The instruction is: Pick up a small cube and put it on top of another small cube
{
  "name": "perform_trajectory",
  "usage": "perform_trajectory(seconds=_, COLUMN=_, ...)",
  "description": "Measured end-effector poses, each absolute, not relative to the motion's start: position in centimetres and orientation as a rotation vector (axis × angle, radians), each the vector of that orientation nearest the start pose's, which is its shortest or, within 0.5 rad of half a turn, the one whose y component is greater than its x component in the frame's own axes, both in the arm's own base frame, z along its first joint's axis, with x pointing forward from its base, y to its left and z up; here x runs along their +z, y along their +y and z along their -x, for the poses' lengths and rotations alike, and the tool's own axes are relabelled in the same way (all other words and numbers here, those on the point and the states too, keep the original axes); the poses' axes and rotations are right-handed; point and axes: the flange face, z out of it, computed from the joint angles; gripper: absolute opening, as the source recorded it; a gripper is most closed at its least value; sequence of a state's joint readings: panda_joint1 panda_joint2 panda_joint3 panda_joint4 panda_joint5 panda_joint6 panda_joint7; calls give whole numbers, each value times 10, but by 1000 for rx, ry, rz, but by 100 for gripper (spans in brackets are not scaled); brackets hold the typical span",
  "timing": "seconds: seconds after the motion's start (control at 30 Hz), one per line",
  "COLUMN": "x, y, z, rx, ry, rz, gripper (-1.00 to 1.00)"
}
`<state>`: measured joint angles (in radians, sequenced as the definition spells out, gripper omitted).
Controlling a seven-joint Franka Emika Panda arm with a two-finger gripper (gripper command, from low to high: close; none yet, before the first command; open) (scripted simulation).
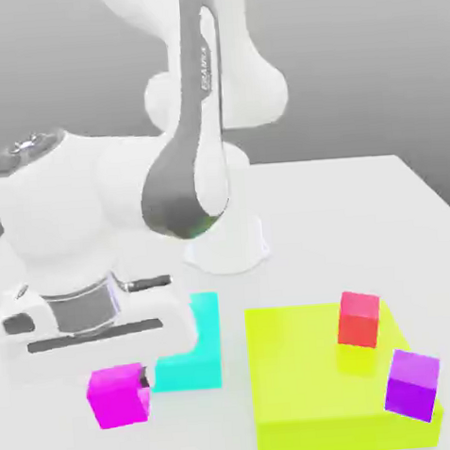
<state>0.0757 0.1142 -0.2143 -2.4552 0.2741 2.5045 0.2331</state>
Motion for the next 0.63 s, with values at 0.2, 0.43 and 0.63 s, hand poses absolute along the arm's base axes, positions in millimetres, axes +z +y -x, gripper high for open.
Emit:
perform_trajectory(seconds=0.2, x=294, y=97, z=-419, rx=94, ry=358, rz=3023, gripper=-100)
perform_trajectory(seconds=0.43, x=296, y=177, z=-350, rx=6, ry=7, rz=3137, gripper=-100)
perform_trajectory(seconds=0.63, x=262, y=178, z=-347, rx=2, ry=-4, rz=3141, gripper=100)
